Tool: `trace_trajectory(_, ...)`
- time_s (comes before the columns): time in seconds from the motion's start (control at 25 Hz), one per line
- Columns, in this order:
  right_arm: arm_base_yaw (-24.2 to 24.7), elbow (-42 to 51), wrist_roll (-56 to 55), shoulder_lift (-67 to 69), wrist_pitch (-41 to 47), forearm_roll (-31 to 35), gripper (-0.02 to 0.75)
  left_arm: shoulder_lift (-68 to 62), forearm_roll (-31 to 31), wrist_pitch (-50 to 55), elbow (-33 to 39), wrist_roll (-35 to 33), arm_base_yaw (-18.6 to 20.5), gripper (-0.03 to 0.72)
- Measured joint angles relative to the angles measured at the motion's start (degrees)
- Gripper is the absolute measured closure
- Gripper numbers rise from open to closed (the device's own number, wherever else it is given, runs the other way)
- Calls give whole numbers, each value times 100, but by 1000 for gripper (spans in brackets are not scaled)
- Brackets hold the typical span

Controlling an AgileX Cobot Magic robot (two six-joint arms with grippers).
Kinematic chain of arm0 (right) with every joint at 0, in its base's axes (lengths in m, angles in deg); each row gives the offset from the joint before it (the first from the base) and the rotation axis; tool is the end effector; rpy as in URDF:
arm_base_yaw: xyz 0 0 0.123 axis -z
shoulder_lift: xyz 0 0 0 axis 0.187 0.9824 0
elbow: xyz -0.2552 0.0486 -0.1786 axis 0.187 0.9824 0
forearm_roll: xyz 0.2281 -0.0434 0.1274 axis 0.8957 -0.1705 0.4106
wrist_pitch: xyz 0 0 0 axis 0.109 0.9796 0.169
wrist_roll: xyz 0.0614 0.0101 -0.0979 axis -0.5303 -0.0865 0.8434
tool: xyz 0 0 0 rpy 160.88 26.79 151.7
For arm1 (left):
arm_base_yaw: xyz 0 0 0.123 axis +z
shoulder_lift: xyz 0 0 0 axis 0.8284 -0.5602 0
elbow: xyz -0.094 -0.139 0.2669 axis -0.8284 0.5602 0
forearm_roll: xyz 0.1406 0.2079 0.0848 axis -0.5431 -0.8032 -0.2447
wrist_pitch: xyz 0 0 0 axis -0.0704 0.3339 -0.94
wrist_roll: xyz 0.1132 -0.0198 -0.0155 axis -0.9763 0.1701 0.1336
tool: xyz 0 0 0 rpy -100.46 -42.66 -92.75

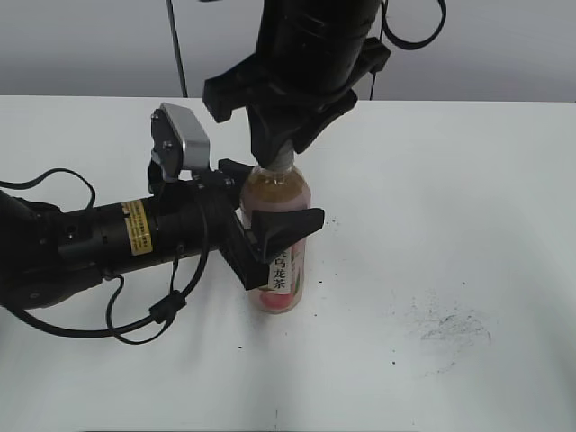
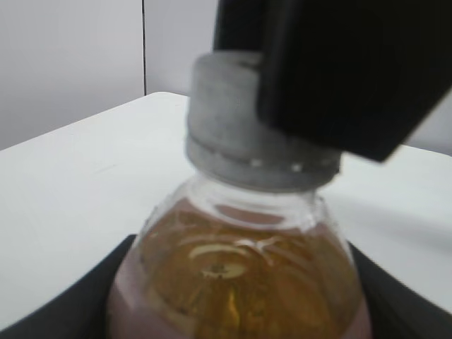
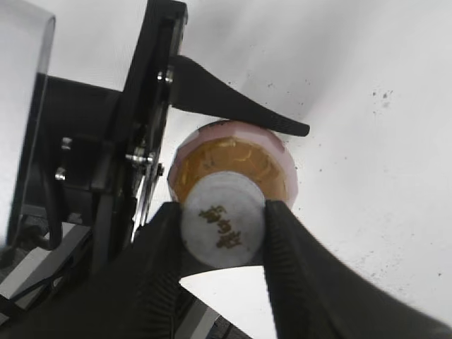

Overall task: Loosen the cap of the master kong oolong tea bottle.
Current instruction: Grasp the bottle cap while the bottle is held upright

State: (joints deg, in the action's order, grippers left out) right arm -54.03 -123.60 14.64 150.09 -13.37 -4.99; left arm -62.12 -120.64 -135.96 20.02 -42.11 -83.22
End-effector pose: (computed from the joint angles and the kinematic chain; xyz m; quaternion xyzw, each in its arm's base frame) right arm 0.3100 0.3066 0.3078 -0.3549 0.9210 0.1018 0.1246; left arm 0.2880 -0.2333 0.1456 0.3962 0.6331 -0.3918 0.5373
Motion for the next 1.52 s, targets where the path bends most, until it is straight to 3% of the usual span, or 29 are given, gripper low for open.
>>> trace_trajectory(0.16, 0, 0, 650, 0, 0, 0, 465, 0, 6, 0, 0, 6, 0, 242)
trace_trajectory(0.28, 9, 0, 1737, -6, 0, 62, 465, 0, 1, 0, 0, 6, 0, 242)
trace_trajectory(1.0, 50, 0, 9385, -17, -74, 393, 472, 0, -23, -29, 11, 0, 0, 242)
trace_trajectory(1.04, 50, 0, 9866, -17, -74, 409, 480, 0, -12, -17, 11, 6, 0, 242)
trace_trajectory(1.16, 37, 0, 10957, -47, -15, 424, 620, 0, 51, -3, 11, 65, 12, 242)
trace_trajectory(1.24, 33, 0, 11240, -55, 9, 431, 655, 0, 51, 0, 11, 73, 18, 242)
trace_trajectory(1.36, 33, 0, 10905, -55, 8, 431, 628, 0, 51, 4, 11, 73, 18, 242)
trace_trajectory(1.44, 24, 0, 10285, -55, 3, 458, 537, 0, 40, 4, 11, 67, 18, 242)
trace_trajectory(1.52, 12, 0, 9323, -55, 3, 488, 393, 0, 29, -2, 11, 62, 18, 242)
